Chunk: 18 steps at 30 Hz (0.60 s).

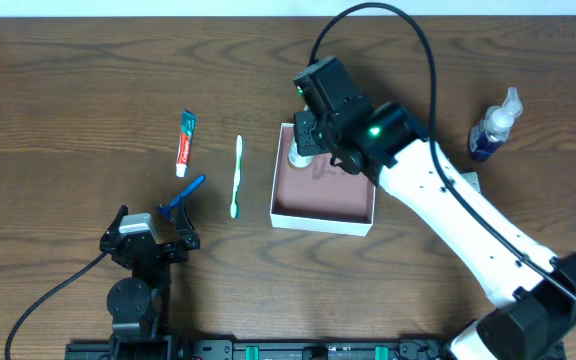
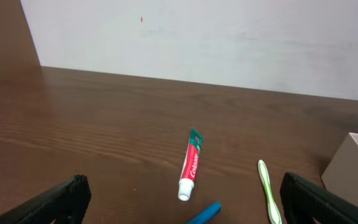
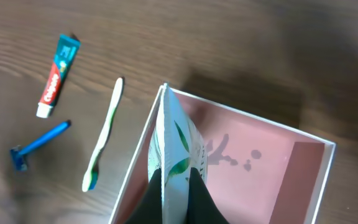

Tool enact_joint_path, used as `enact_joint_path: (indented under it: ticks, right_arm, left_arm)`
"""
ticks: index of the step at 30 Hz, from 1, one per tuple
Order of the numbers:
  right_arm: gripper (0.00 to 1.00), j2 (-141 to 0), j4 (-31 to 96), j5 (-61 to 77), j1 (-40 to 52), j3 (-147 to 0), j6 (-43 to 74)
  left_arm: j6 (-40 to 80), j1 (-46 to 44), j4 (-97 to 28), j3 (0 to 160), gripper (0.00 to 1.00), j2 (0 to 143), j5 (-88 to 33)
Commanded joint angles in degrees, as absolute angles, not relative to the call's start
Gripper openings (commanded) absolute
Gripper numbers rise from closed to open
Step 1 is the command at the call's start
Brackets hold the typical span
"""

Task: Pack container
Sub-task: 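Carry the tube over the box and stand it upright inside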

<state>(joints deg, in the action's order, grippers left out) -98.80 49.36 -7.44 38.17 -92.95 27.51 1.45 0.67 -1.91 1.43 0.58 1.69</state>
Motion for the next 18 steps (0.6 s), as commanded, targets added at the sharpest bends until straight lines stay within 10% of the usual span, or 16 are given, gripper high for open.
enact_joint_path:
  ticks: [1,18]
  right_arm:
    - [0.01,-99.7,47.62,-9.04,38.5,-94.06,28.69]
    - [0.01,-105.82,42.52,-9.28,38.5,-94.04,28.69]
  left_arm:
    - [1.08,0.91,-4.03,0.23,0.98,0.23,2.37]
    - [1.08,0.91,-4.03,0.23,0.98,0.23,2.35]
